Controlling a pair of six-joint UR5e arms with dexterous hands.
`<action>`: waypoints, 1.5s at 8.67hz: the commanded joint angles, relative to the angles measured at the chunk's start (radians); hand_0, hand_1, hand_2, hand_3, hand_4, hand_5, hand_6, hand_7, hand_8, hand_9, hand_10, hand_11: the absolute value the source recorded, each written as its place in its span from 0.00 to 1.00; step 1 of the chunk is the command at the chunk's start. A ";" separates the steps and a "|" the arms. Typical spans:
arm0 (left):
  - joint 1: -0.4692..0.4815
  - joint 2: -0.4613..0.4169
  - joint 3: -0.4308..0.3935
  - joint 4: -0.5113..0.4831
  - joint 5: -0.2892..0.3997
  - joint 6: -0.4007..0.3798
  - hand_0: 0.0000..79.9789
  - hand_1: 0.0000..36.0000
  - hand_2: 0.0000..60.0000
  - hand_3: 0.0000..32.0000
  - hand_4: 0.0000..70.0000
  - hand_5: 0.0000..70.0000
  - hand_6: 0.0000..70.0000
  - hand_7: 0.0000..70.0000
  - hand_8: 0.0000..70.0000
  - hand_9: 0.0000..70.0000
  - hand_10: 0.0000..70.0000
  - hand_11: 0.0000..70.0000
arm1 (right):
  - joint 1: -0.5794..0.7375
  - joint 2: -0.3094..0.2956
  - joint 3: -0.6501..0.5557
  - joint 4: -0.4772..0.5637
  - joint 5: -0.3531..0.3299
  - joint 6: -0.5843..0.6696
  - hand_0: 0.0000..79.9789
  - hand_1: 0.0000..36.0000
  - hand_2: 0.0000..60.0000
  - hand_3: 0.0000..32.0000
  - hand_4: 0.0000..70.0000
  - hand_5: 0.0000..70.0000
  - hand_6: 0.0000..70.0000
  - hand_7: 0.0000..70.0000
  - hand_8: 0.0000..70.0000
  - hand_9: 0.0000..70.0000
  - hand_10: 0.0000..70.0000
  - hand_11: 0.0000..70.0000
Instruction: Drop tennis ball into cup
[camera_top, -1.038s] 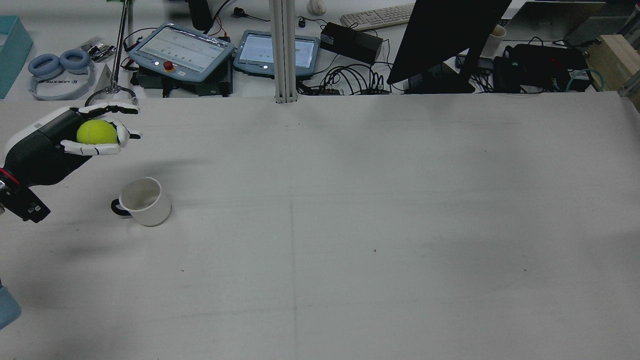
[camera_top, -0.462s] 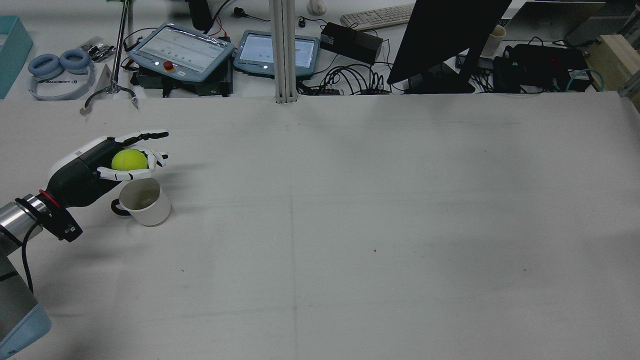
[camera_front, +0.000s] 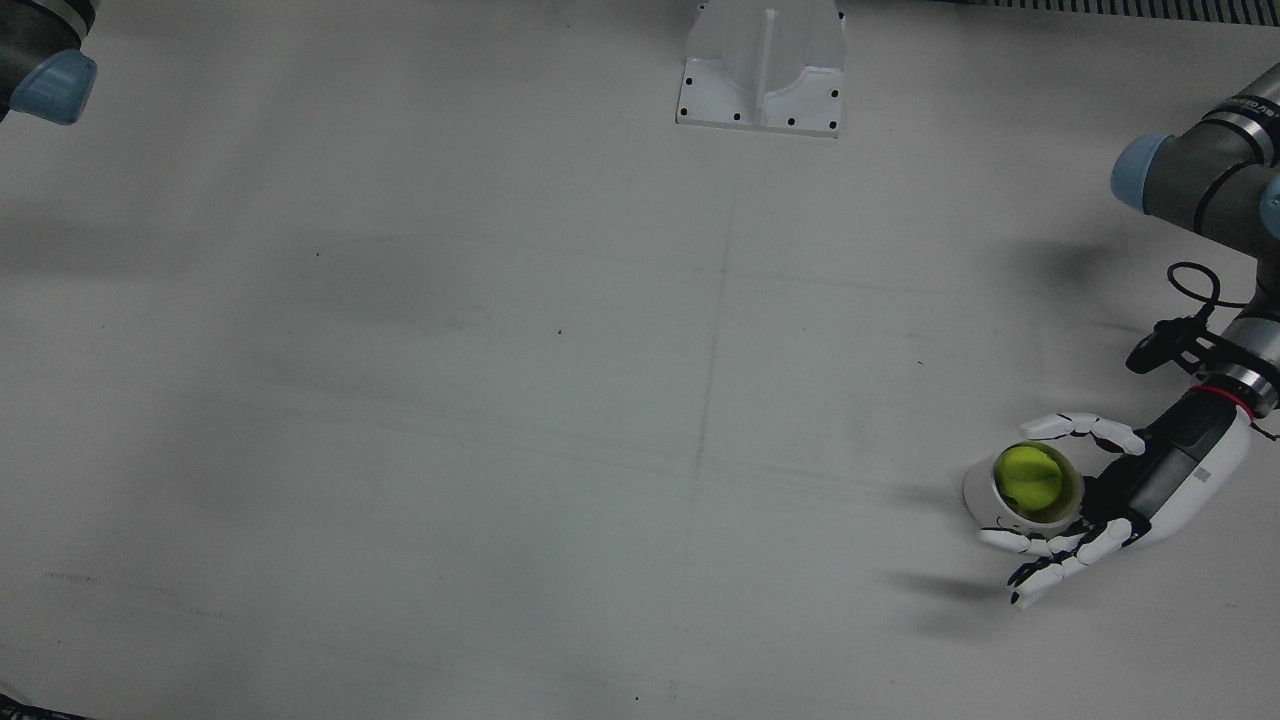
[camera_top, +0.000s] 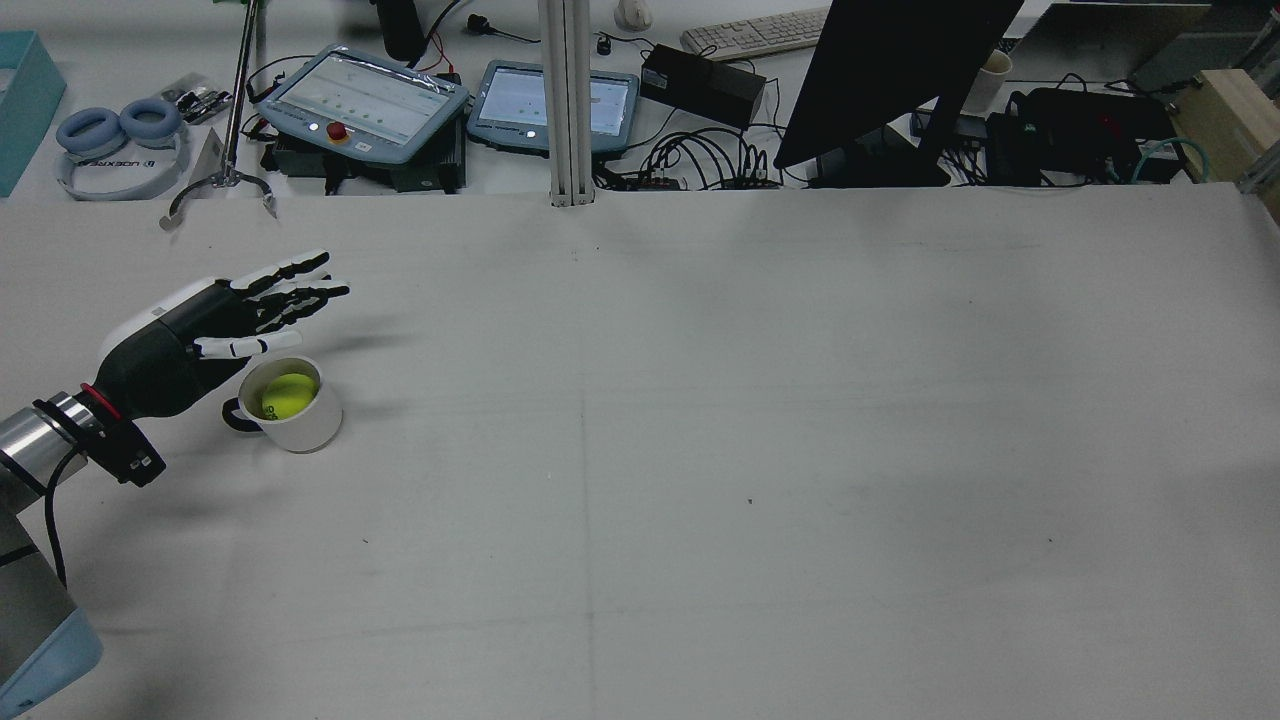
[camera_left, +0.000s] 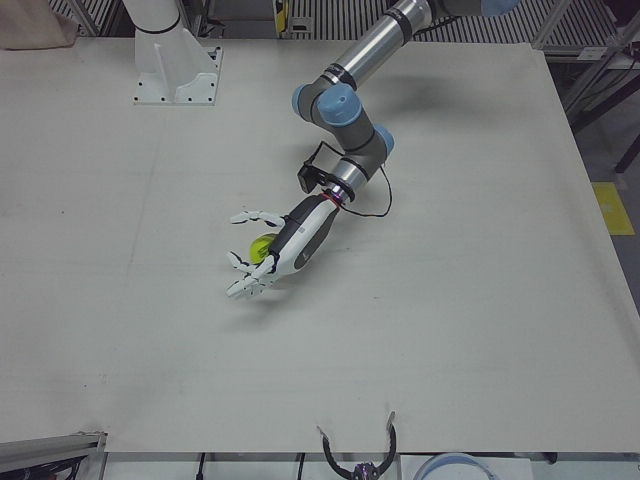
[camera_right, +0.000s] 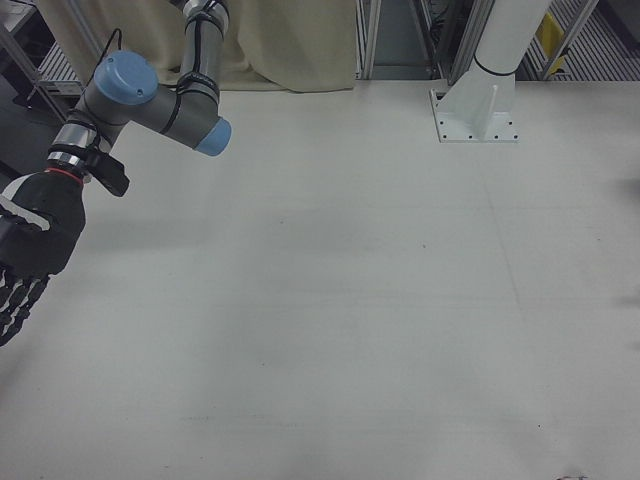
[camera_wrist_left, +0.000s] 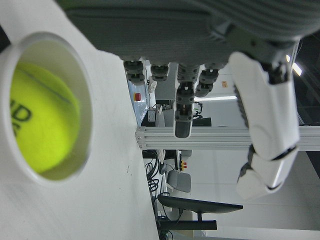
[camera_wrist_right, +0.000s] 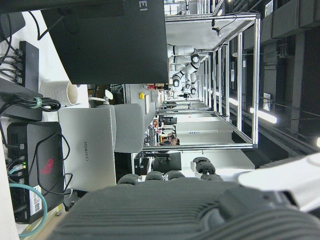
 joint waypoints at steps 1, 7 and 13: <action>-0.038 0.013 -0.056 0.017 0.002 -0.036 0.52 0.28 0.41 0.00 0.15 0.13 0.45 0.07 0.12 0.06 0.08 0.13 | 0.000 0.000 0.000 -0.001 0.000 0.000 0.00 0.00 0.00 0.00 0.00 0.00 0.00 0.00 0.00 0.00 0.00 0.00; -0.532 0.108 -0.137 0.047 0.079 -0.028 0.58 0.37 0.41 0.00 0.21 0.16 0.54 0.16 0.17 0.11 0.12 0.19 | 0.000 0.000 0.000 0.000 0.000 0.000 0.00 0.00 0.00 0.00 0.00 0.00 0.00 0.00 0.00 0.00 0.00 0.00; -0.531 0.148 -0.128 0.062 0.106 -0.021 0.58 0.38 0.39 0.00 0.28 0.14 0.47 0.25 0.16 0.13 0.12 0.19 | 0.000 0.000 0.000 0.000 0.000 0.000 0.00 0.00 0.00 0.00 0.00 0.00 0.00 0.00 0.00 0.00 0.00 0.00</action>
